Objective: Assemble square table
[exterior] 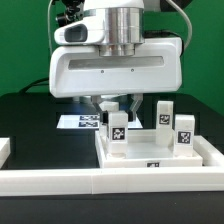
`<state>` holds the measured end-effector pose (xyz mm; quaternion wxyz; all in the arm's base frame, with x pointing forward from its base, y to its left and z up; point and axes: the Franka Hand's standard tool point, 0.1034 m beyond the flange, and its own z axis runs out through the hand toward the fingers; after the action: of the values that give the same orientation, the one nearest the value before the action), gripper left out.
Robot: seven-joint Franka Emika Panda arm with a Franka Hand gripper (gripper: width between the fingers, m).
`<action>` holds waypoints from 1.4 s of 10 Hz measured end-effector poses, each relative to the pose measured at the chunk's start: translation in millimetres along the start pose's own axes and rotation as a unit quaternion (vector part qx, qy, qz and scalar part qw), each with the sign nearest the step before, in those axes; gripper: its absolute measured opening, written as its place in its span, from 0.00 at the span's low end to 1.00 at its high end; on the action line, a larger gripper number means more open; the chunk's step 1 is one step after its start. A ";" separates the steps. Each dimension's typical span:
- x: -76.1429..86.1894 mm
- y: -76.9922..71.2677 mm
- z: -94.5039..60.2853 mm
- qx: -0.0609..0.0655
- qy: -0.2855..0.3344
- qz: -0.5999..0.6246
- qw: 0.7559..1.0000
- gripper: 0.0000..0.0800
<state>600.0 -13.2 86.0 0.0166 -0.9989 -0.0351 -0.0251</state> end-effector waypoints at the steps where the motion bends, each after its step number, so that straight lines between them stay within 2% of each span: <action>1: 0.0 0.0 0.0 0.000 0.000 0.000 1.000 0.36; 4: 0.0 -0.1 0.1 0.000 0.000 0.055 0.998 0.36; 8: 2.2 -0.6 1.3 -0.001 0.009 0.279 0.960 0.36; 11: 4.5 -2.7 2.2 0.001 0.010 0.440 0.898 0.36; 13: 5.7 -5.5 2.5 0.003 0.013 0.526 0.850 0.36; 14: 5.6 -6.5 2.7 0.004 0.013 0.576 0.817 0.36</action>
Offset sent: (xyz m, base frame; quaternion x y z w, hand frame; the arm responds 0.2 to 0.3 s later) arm 0.0000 0.0000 0.0000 0.0000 0.0000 0.1296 0.9916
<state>605.3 -6.2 83.8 0.0321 -0.8363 0.5468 -0.0233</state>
